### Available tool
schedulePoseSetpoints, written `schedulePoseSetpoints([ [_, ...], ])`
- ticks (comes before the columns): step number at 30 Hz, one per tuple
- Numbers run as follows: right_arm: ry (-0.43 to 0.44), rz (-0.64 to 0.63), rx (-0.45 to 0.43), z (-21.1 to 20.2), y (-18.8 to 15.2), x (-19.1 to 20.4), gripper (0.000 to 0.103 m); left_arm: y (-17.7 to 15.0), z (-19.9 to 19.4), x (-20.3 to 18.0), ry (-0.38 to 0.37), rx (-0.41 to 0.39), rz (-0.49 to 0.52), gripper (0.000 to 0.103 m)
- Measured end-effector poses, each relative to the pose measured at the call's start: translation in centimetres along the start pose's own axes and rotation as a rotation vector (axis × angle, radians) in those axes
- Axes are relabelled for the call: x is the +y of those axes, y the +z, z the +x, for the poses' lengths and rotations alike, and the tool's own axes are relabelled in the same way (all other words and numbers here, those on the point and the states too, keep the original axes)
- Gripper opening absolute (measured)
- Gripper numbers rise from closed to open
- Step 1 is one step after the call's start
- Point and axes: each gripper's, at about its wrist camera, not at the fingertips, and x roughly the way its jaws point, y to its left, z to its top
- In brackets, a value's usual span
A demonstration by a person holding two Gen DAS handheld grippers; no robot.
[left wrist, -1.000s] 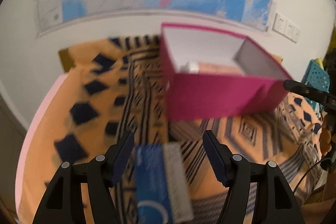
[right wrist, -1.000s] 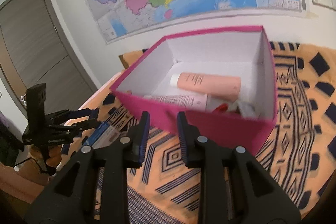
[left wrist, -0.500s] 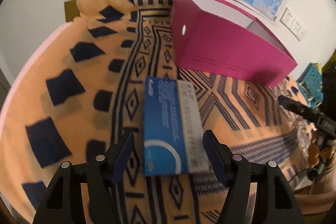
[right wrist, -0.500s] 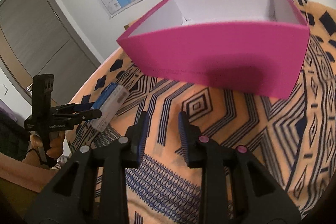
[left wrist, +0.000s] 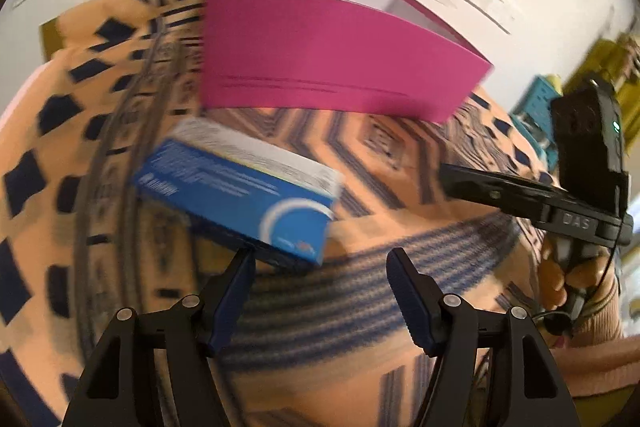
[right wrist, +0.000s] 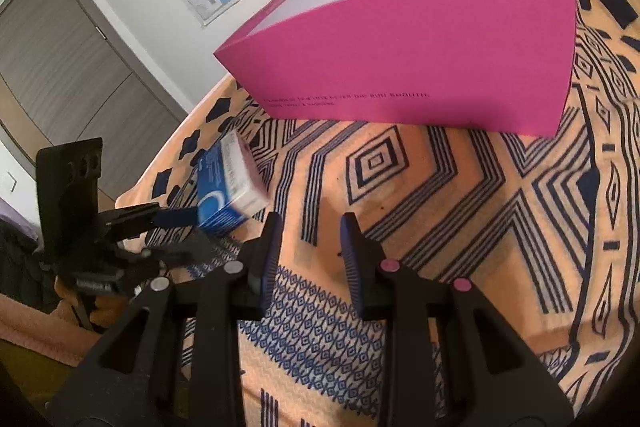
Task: Organize rigid objects
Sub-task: 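Move the right tool down to the blue-and-white medicine carton, then grasp the blue-and-white medicine carton with the right tool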
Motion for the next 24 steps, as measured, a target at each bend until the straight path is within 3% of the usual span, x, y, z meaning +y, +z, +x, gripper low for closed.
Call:
schedulePoseSetpoints([
  [5,0.019,0.018,0.008,0.2,-0.4,0.1,0.032,0.1,-0.3,-1.1,0.043,-0.017,0.054,0.069],
  [16,0.065,-0.001,0.044,2.4,-0.3,1.9,0.035,2.0,-2.9,3.2,0.242,-0.112,-0.005,0.069],
  [24,0.079,0.008,0.059,3.3,-0.1,2.2,0.039,3.1,-1.9,4.8,0.219,-0.104,-0.01,0.069],
])
